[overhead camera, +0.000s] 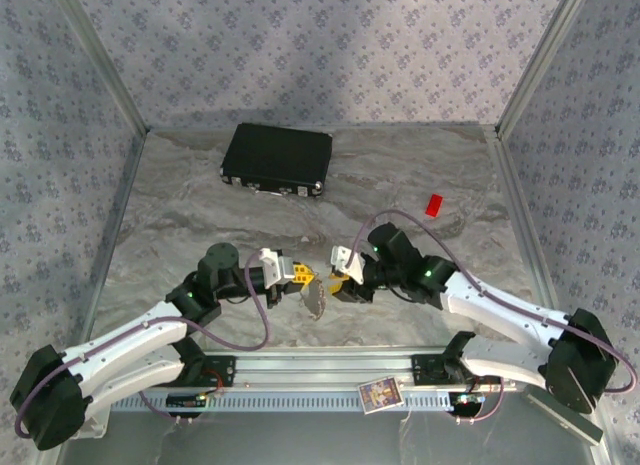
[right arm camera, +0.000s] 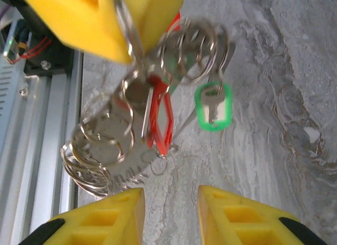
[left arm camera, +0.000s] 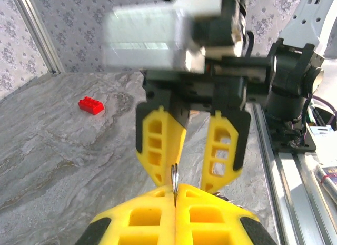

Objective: Put the keys on the keyring

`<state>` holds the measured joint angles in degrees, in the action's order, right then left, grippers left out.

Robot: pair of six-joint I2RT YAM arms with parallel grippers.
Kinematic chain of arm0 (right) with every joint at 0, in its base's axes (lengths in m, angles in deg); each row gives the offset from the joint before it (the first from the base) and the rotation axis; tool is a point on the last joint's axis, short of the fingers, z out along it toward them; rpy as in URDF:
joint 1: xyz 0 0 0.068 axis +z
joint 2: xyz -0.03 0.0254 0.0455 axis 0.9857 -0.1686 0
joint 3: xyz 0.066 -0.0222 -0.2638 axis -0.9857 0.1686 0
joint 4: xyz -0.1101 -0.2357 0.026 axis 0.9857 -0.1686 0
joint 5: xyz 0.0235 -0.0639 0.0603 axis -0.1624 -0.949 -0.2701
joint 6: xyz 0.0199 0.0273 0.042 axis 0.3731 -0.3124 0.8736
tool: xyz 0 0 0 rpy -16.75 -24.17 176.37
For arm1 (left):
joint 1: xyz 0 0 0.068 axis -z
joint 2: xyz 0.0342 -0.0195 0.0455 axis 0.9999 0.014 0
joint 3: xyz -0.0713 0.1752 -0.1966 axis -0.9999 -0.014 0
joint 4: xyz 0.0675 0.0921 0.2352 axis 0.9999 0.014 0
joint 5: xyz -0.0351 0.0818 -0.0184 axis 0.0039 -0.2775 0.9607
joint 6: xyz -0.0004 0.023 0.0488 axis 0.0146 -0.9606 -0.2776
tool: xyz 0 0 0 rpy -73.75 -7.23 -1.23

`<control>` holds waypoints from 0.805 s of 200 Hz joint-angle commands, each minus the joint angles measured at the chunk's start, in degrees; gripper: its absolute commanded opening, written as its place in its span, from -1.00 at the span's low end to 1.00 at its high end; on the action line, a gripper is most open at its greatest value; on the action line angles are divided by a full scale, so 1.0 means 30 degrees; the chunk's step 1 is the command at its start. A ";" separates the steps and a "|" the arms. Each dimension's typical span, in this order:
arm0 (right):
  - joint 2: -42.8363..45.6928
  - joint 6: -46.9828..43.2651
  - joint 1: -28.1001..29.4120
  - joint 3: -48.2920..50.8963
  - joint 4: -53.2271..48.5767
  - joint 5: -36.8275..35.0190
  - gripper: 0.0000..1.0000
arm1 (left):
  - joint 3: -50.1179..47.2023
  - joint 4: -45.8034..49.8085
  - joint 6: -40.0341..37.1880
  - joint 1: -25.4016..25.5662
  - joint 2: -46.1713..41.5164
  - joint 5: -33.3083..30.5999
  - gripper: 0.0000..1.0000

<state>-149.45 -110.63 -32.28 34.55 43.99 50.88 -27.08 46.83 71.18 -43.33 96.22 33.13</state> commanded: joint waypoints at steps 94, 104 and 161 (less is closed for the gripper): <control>-0.0266 0.1313 0.1311 0.1454 0.5751 -0.0987 -0.30 | -0.0294 -0.1950 0.0909 0.0112 -0.0631 0.0366 -1.00; -0.0252 0.1376 0.1312 0.1509 0.5964 -0.0969 -0.30 | -0.0301 -0.1988 0.0907 0.0107 -0.0622 0.0295 -1.00; -0.0292 0.1642 0.1484 0.1709 0.6854 -0.0874 -0.22 | -0.0281 -0.2440 0.1075 0.0117 -0.0470 -0.0047 -1.00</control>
<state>-150.08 -106.89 -28.39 39.01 61.84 48.35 -28.07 43.96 73.48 -43.33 95.41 32.86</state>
